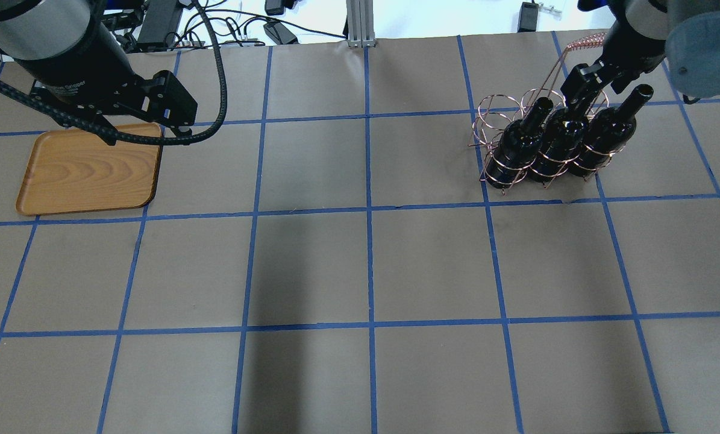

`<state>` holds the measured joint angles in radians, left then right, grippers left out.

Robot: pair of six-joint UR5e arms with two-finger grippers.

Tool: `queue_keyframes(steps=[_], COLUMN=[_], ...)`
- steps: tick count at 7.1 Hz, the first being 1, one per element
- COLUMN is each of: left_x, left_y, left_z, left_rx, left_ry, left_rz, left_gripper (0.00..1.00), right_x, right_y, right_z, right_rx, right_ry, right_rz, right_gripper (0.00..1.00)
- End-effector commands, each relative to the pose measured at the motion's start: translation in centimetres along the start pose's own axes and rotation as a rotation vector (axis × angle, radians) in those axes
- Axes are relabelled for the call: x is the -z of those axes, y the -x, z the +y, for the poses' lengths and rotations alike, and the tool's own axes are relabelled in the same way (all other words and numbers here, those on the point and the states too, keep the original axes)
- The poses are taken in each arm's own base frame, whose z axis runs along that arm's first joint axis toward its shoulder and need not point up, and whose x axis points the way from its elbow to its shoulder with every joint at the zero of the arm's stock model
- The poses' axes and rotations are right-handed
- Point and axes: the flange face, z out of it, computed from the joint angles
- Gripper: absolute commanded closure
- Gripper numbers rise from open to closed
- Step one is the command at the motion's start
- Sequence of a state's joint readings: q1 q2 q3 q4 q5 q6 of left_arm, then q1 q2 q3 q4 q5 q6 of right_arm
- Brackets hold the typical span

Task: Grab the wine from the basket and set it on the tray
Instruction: 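Lower the right gripper onto the middle bottle's neck in the rack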

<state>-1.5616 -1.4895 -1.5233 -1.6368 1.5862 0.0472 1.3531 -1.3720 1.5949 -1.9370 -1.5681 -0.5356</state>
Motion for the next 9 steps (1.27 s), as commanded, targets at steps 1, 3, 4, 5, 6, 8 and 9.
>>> queue_keyframes(steps=[1,3,4,5,6,8,9], left_x=[0.0,0.1,0.0,0.0,0.1,0.1,0.1], left_y=[0.0,0.0,0.0,0.0,0.0,0.0,0.0], left_z=[0.0,0.1,0.0,0.1,0.1,0.1,0.1], left_rx=[0.001,0.001,0.000,0.000,0.000,0.000,0.001], left_ry=[0.000,-0.001,0.000,0.000,-0.001,-0.001,-0.002], left_rz=[0.000,-0.002,0.000,-0.002,-0.002,-0.002,-0.002], left_gripper=[0.00,0.00,0.00,0.00,0.00,0.00,0.00], right_x=[-2.2,-2.9,-2.9,-2.9,-2.7,-3.0,-3.3], right_y=[-0.4,-0.5,-0.4,-0.4,-0.4,-0.4,-0.4], right_z=[-0.6,-0.7,-0.6,-0.6,-0.7,-0.6,-0.6], right_rx=[-0.016,-0.031,-0.041,-0.050,-0.068,-0.075,-0.075], right_ry=[0.020,0.030,0.036,0.038,0.035,0.043,0.050], right_rz=[-0.031,-0.035,-0.037,-0.037,-0.037,-0.041,-0.045], right_gripper=[0.19,0.19,0.21,0.27,0.27,0.28,0.29])
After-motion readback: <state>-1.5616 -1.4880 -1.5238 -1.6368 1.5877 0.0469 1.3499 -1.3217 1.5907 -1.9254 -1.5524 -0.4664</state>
